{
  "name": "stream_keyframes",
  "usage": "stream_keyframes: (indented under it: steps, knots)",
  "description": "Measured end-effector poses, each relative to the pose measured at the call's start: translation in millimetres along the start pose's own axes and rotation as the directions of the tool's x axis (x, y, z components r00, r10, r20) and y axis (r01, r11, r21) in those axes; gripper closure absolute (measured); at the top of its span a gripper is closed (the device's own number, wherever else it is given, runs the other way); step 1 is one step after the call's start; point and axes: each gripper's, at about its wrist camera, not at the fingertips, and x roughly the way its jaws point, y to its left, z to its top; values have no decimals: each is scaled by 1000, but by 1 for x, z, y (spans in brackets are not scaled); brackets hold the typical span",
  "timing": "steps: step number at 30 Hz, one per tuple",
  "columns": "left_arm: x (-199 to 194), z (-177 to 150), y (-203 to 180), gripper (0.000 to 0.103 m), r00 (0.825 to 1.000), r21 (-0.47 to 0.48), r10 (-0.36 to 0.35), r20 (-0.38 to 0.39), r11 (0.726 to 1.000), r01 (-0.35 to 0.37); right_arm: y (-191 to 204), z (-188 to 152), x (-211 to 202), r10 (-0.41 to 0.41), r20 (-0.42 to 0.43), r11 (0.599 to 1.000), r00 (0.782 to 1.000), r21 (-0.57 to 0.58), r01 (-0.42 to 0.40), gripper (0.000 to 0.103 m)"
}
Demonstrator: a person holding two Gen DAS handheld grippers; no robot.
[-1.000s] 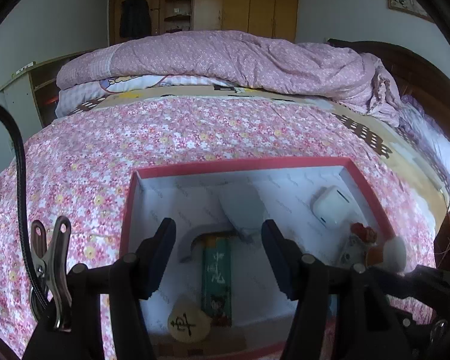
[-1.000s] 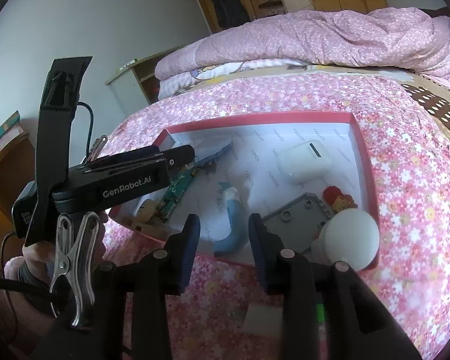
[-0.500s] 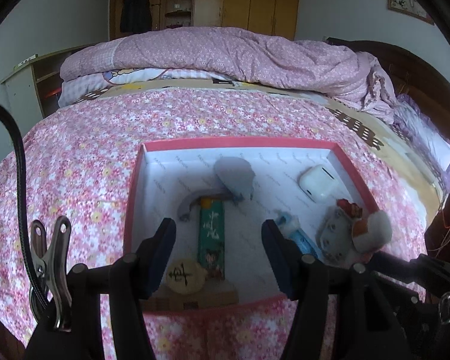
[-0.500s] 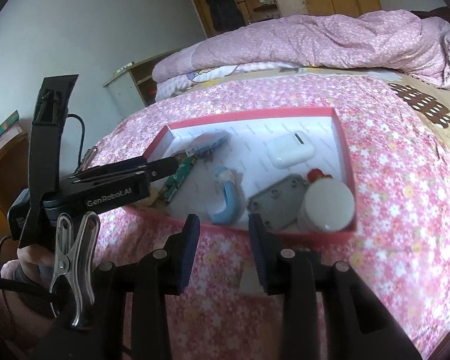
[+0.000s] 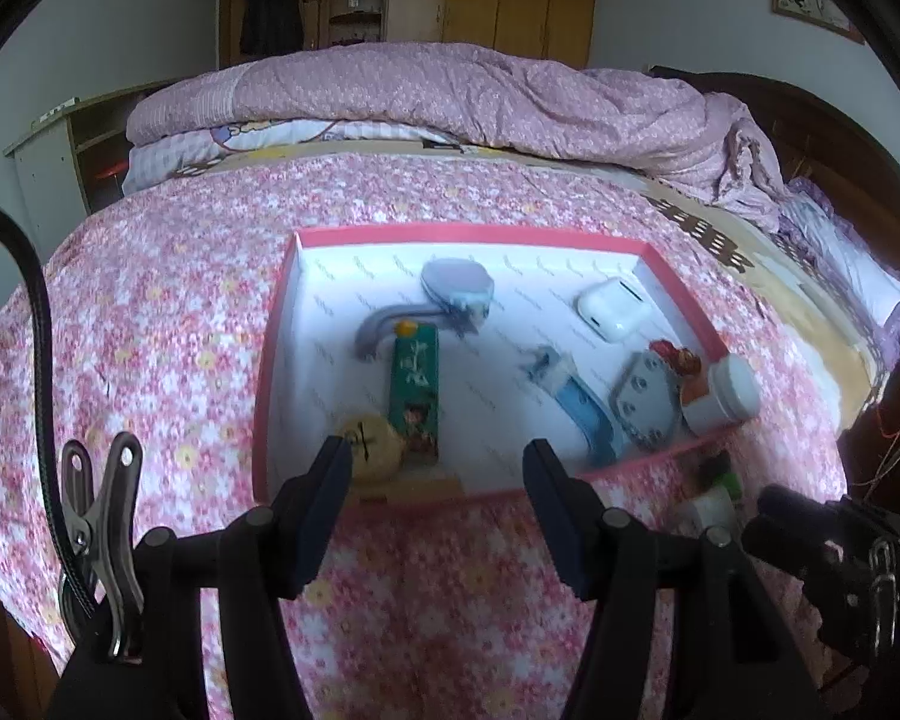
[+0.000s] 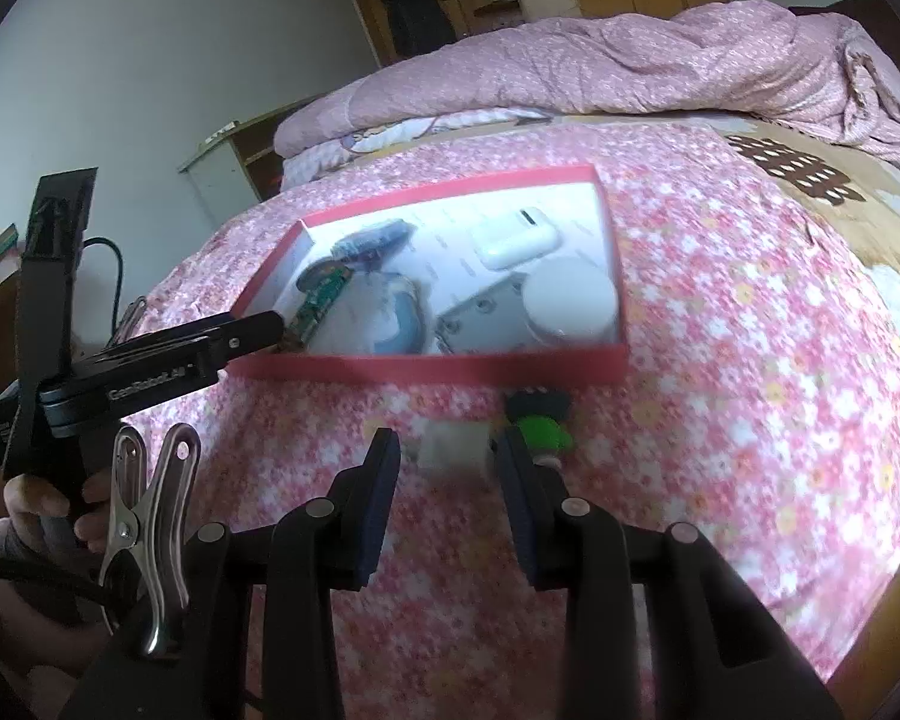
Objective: Organize rigid objects
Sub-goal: 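Withdraw both grippers from the tray toward the charger and figurine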
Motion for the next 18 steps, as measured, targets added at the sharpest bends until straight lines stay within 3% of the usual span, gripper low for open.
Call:
stream_keyframes:
  steps: [11,18]
  knots:
    - [-12,-16,-20,40,1000,58,-4,-7,998,4,-16,-14,-12,-52,5,998,999,25,52,68]
    - [-8,-24,-43,40,996,110,-76,-45,991,81,-30,-22,-14,-88,-5,995,996,48,88,68]
